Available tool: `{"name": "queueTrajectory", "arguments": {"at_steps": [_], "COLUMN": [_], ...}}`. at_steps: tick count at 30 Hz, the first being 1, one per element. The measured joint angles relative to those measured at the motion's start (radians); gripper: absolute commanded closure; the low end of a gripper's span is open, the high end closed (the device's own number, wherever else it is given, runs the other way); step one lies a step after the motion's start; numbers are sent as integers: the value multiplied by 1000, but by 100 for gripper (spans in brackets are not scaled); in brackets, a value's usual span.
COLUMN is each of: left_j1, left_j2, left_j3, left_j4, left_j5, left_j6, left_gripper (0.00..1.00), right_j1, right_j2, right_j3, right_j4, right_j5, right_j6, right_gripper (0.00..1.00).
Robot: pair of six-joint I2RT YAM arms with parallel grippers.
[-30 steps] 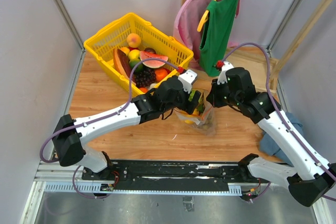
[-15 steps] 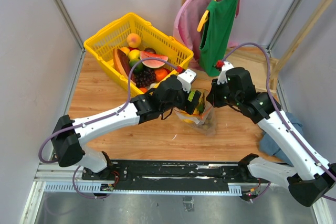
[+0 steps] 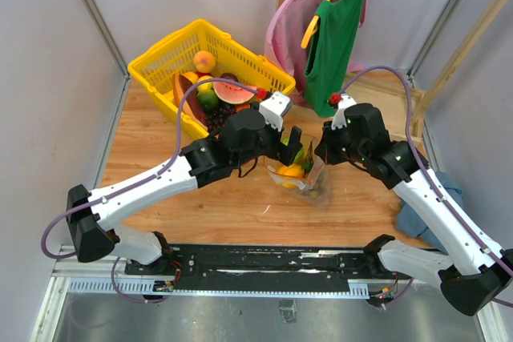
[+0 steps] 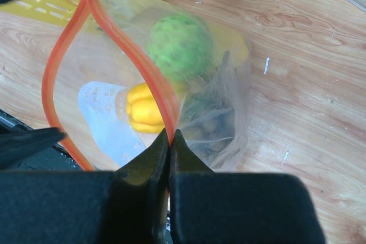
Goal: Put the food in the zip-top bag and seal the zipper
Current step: Place the fake vegetable in the zipper food storage bag, then pick up the fake fruit from the bin.
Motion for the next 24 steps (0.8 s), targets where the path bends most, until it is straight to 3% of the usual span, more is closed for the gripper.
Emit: {"name": "queueTrajectory", "arguments": {"at_steps": [10, 24], "left_j1": [19, 309], "left_j2": [-43, 3], "left_j3": [87, 174], "left_j4": [-83, -274], "left_j5": [-72, -114], "left_j6": [7, -92], "left_gripper": [1, 1], "right_j1": [0, 0], "right_j2": [-3, -5], "right_j3": [-5, -5], "right_j4": [1, 2], "right_j5": [0, 0], "right_j6": [-1, -1], "right_gripper": [99, 99]}}
